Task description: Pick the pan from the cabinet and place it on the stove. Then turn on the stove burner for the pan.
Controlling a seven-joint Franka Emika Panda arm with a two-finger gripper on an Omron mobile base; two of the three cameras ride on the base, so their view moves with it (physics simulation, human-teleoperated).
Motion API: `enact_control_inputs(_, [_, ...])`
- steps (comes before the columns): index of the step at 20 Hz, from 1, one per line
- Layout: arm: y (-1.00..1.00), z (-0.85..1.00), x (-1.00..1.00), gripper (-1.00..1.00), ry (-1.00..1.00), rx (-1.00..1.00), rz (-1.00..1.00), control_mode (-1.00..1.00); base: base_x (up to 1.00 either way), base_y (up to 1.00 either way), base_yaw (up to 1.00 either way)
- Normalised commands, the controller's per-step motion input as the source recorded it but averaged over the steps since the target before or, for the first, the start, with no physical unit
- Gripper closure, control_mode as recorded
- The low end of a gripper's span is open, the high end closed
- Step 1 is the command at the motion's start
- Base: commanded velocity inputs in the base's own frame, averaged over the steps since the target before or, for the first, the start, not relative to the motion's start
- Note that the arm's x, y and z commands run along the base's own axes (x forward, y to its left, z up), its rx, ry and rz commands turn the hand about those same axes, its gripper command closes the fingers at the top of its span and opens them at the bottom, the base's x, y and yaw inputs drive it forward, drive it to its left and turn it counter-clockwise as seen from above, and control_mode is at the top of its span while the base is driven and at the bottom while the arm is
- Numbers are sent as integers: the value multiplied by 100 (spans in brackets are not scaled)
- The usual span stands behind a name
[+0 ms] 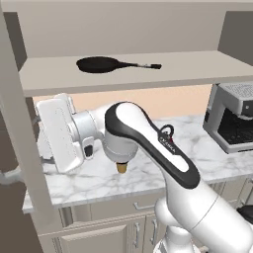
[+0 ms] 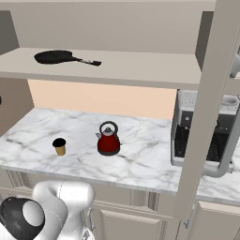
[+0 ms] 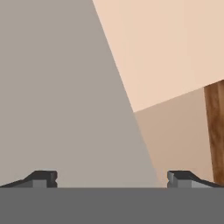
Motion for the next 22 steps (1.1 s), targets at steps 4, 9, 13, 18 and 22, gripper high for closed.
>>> enact_control_inputs(4, [5, -5, -12, -100, 1, -3, 4, -100, 0, 0, 0])
enact_control_inputs(9, [-3, -1, -5, -100, -15, -5, 7, -100, 0, 0, 0])
enact_control_inputs(13, [-20, 0, -12, -100, -31, -7, 7, -100, 0, 0, 0])
enact_control_inputs(18, [-41, 7, 0, -100, -40, -9, 9, -100, 0, 0, 0])
enact_control_inputs(22, [-55, 3, 1, -100, -38, -7, 7, -100, 0, 0, 0])
